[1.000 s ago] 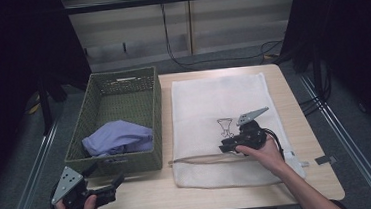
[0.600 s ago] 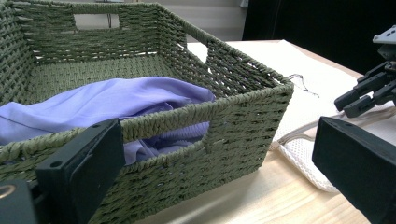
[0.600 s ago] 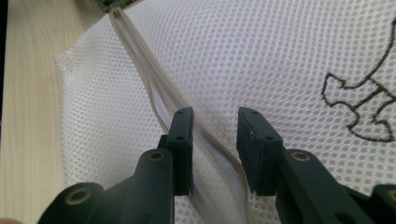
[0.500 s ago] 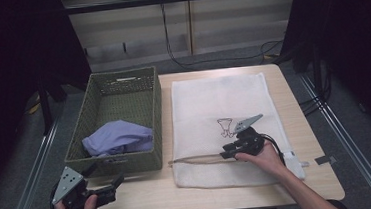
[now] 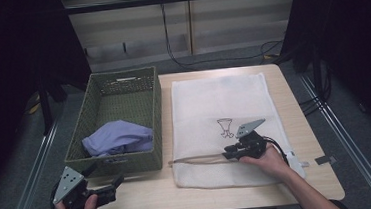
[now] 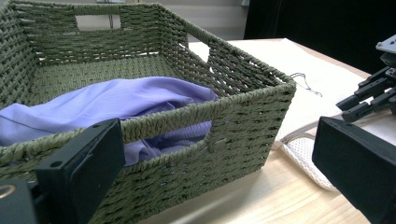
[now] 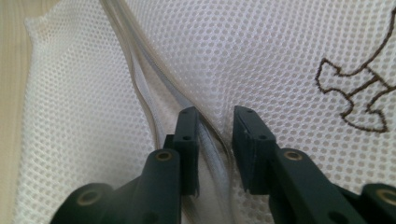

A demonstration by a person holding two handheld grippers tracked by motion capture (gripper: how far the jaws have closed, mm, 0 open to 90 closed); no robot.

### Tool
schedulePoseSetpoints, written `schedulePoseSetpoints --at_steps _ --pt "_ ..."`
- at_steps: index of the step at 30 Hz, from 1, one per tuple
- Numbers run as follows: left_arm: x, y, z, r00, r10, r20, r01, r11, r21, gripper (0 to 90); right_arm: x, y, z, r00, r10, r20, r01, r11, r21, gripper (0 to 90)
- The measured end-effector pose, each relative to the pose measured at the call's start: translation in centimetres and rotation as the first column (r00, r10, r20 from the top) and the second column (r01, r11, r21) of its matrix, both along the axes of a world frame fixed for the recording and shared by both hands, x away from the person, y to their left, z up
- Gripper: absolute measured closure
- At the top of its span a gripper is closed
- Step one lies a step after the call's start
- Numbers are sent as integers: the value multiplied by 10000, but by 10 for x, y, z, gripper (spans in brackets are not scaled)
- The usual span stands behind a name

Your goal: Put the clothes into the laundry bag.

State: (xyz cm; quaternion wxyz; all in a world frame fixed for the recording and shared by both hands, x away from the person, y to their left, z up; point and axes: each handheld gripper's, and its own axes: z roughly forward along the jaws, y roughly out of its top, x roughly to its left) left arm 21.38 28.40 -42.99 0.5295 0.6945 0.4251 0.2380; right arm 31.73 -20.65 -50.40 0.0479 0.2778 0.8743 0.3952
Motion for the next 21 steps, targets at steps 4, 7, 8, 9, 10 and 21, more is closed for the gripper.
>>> schedulePoseSetpoints --at_steps 4,7,8,9,10,21 --pt "0 0 0 10000 -59 -18 59 10000 18 25 -1 1 0 9996 -67 270 73 9998 -194 799" --pt "0 0 0 10000 -42 0 42 10000 -24 29 -1 1 0 9994 -183 303 189 9996 -203 837" --pt "0 0 0 10000 -16 9 16 10000 -9 29 -1 0 0 9994 -167 308 174 9996 -212 843" --pt "0 0 0 10000 -35 -5 35 10000 -41 29 0 0 0 9993 -107 344 115 9997 -219 852" --pt "1 1 0 10000 -41 -18 41 10000 -43 29 1 -1 -1 9994 -97 337 102 9998 -152 862" --pt "1 2 0 10000 -7 14 7 9999 -122 36 7 -1 2 9962 -634 -597 634 9980 -22 889"
